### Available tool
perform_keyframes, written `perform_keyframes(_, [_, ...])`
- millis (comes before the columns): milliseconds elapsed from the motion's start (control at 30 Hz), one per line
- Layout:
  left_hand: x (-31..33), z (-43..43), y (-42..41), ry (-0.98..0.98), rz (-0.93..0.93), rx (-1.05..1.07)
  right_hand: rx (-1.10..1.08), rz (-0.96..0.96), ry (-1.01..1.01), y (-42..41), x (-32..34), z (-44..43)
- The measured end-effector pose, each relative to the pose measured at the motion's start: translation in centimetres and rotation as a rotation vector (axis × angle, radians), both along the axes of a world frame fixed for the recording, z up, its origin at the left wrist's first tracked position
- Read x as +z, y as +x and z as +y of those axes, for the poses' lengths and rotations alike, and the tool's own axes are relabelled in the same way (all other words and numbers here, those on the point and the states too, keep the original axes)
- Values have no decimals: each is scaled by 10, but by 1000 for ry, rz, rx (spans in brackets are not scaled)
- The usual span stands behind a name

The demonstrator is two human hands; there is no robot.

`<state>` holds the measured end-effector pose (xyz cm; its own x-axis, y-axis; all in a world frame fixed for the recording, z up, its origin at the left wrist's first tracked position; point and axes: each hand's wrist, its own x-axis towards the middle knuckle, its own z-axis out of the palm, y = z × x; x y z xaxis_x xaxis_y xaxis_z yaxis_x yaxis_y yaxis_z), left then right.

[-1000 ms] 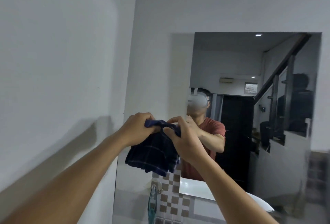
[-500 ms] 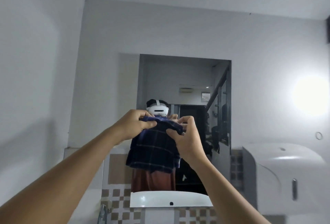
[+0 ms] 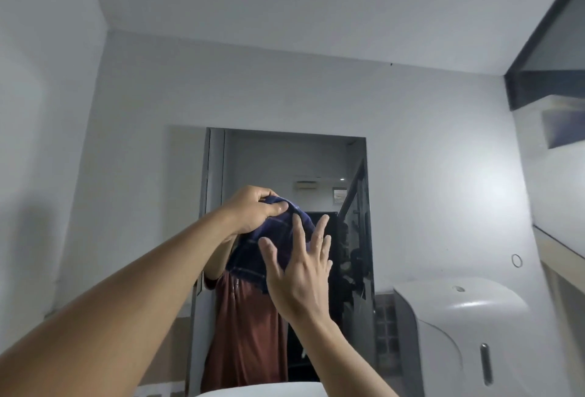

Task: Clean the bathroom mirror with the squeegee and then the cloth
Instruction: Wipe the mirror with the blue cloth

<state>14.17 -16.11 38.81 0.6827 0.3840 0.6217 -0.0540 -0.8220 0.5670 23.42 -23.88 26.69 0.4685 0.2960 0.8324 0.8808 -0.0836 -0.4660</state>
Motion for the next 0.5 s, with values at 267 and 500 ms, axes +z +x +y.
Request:
perform_keyframes(267, [-1, 24, 13, -61, -349, 110, -19, -113, 164, 31, 33, 49])
perform_keyframes(500, [-95, 114, 19, 657, -214, 659, -165, -311, 111, 40, 110, 78])
